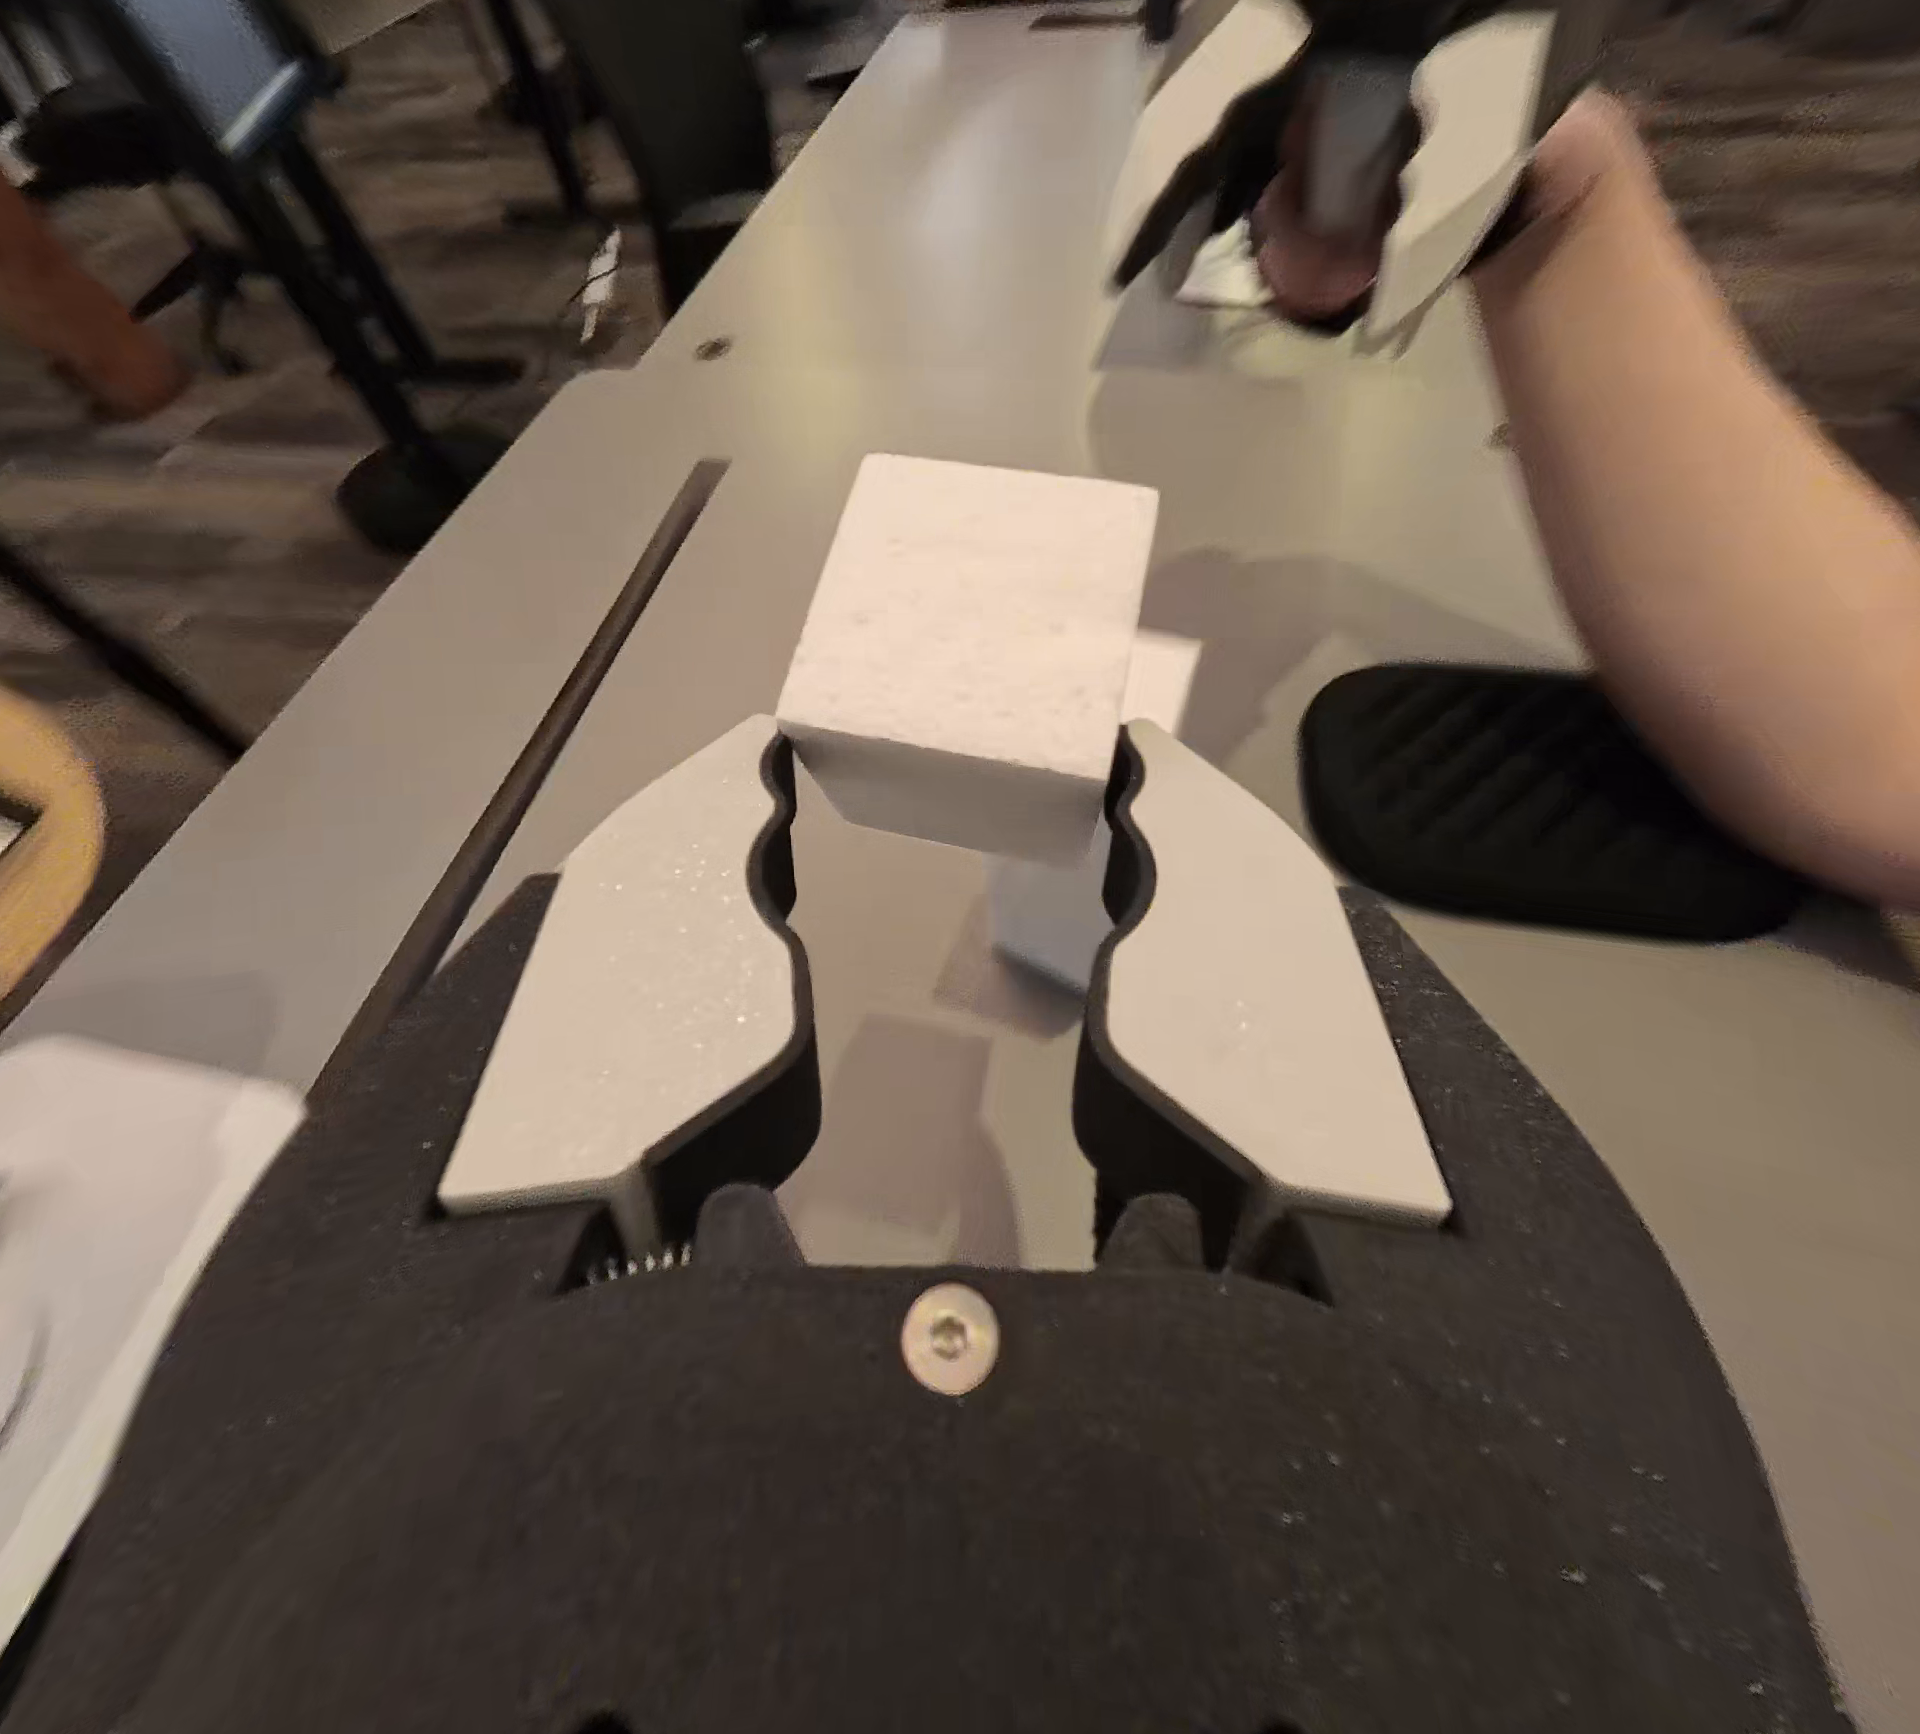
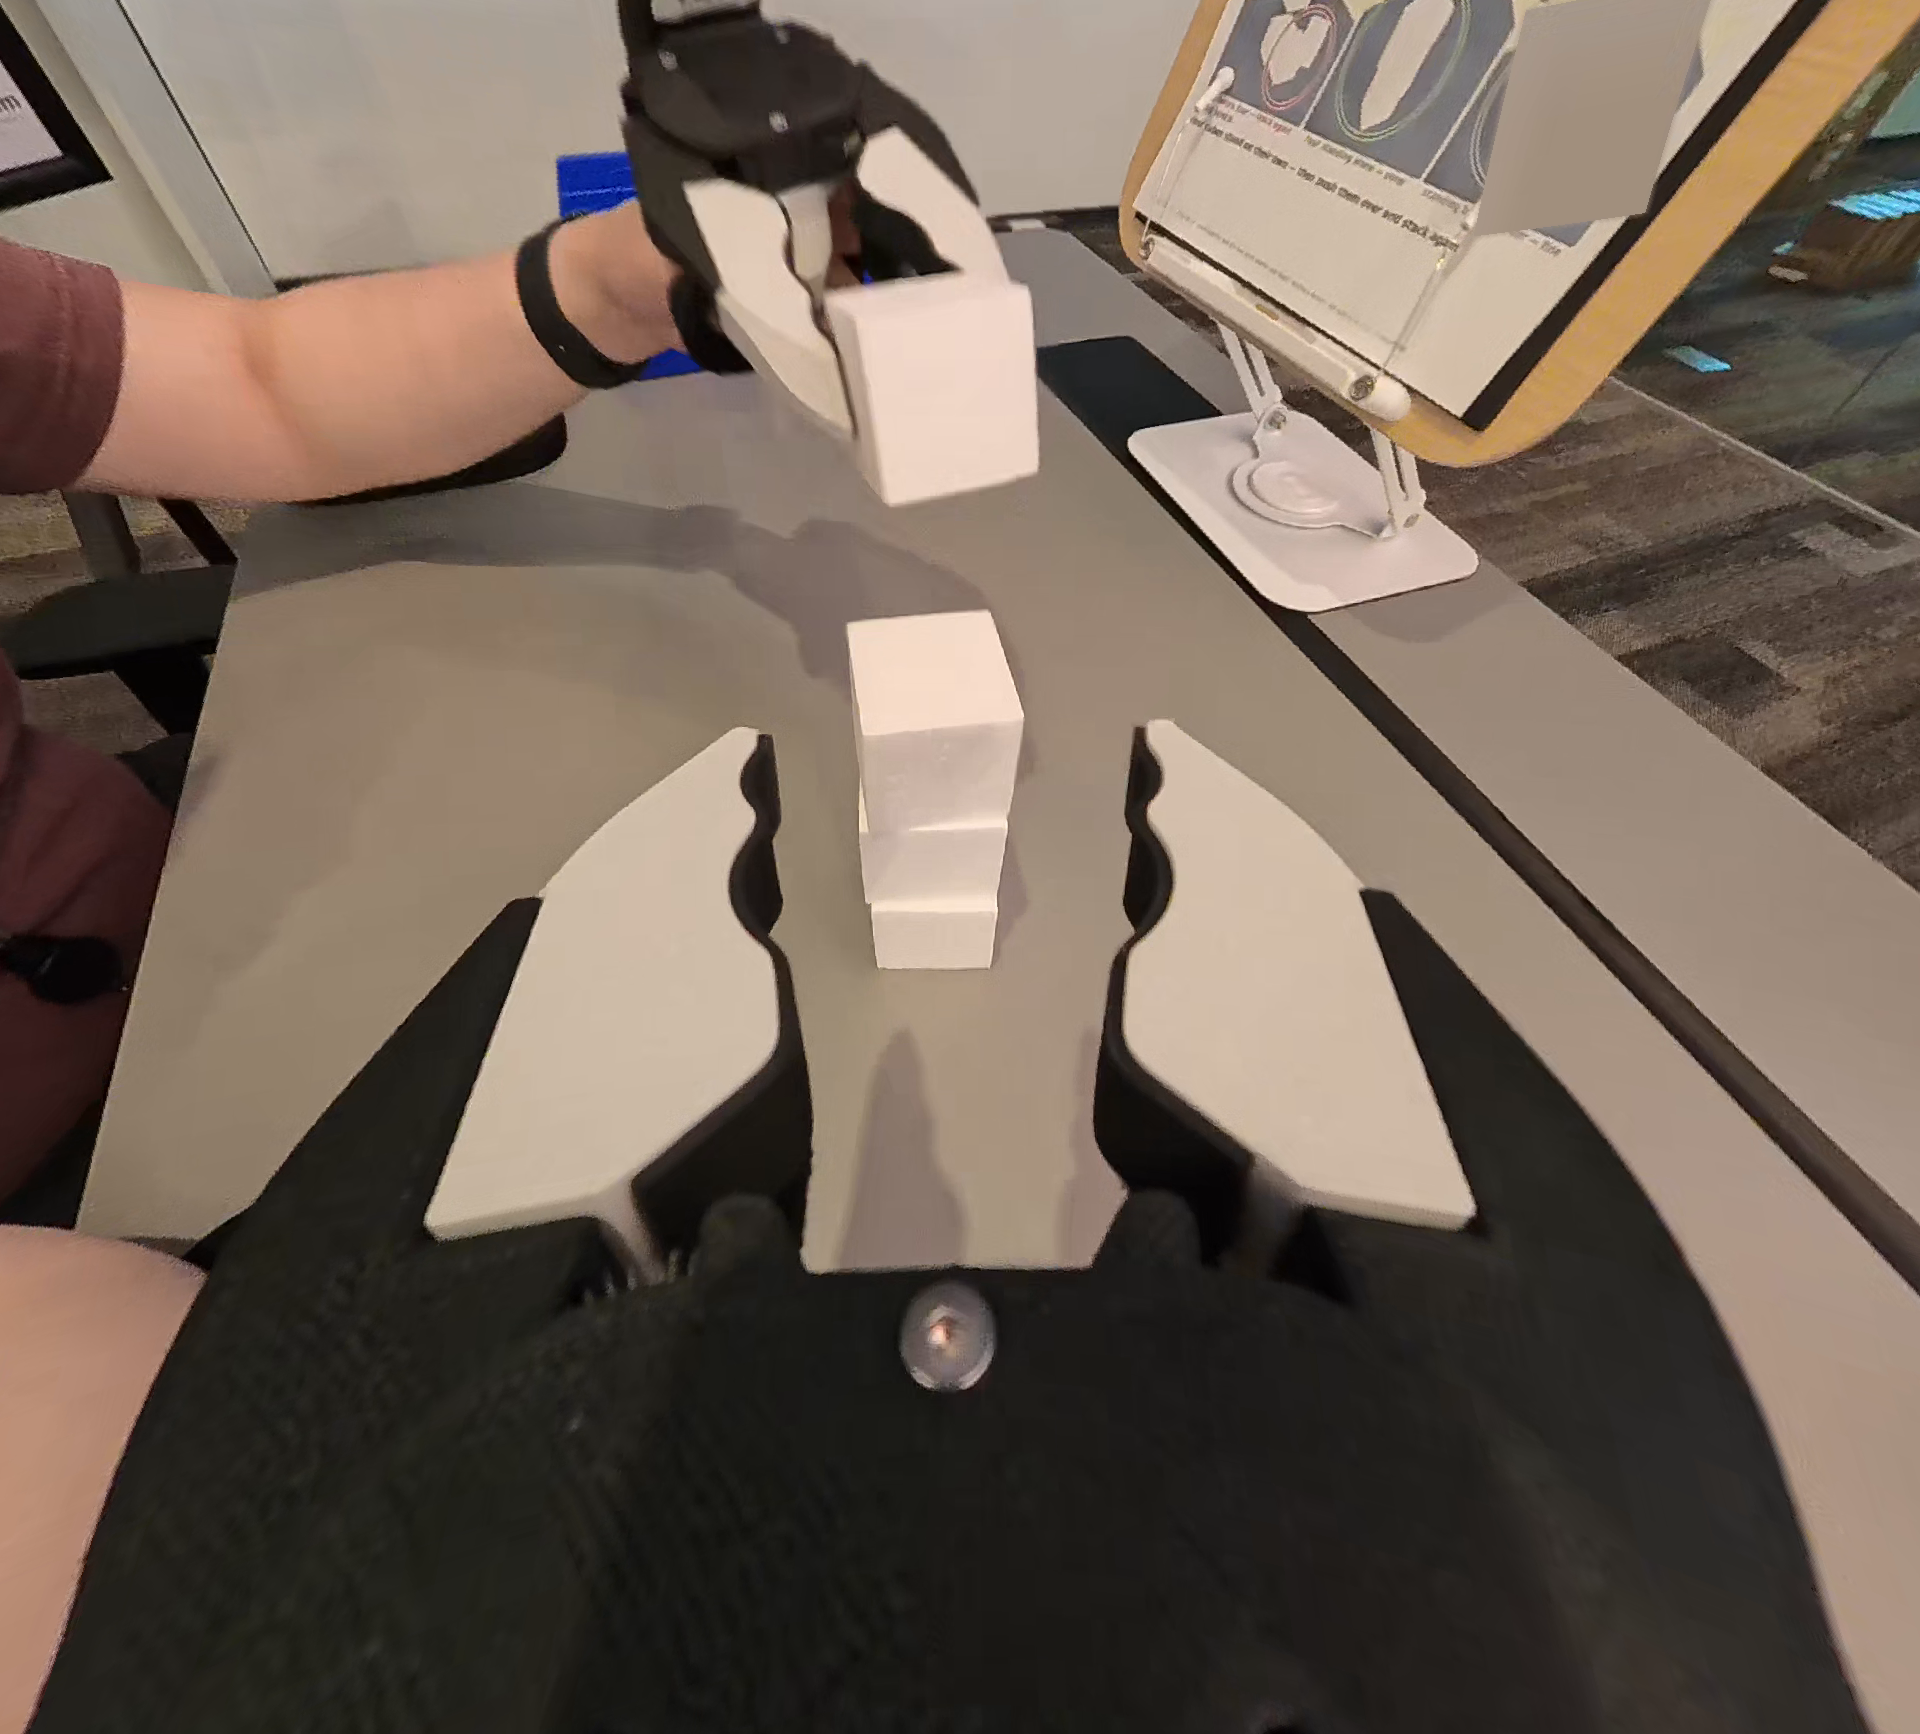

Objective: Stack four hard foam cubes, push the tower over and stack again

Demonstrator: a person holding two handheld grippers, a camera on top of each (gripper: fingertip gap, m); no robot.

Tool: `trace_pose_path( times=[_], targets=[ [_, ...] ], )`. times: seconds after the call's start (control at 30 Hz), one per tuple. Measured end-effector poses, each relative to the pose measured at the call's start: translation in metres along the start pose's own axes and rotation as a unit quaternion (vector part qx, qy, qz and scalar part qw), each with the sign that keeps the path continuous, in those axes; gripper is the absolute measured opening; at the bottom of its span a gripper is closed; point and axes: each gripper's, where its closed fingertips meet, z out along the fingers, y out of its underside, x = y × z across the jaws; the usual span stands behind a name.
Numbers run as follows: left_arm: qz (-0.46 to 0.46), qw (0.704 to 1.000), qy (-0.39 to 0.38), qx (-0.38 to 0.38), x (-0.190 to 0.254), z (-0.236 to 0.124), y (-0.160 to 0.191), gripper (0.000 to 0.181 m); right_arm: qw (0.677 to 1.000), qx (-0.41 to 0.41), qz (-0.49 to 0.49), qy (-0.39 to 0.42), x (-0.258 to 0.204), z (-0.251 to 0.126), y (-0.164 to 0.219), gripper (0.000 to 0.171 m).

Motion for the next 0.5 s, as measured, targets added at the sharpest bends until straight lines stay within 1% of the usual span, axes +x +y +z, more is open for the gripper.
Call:
trace_pose_path(
  times=[0.07, 0.1, 0.2, 0.5],
  targets=[
    [0.013, 0.999, 0.035, -0.006, 0.015, 0.018, -0.015, 0.057, 1.000, -0.006, 0.006, 0.000, 0.001, 0.000, 0.005, 0.065],
    [0.028, 0.998, 0.044, -0.021, 0.020, 0.027, -0.015, 0.057, 1.000, -0.007, 0.007, -0.002, 0.002, 0.000, 0.007, 0.065],
    [0.066, 0.995, 0.035, -0.066, 0.026, 0.047, -0.007, 0.057, 1.000, -0.001, 0.014, -0.005, 0.005, 0.002, 0.009, 0.065],
    [0.069, 0.991, 0.038, -0.108, 0.027, 0.058, 0.017, 0.059, 0.999, -0.007, 0.025, -0.028, 0.008, 0.010, 0.014, 0.065]
  ],
)
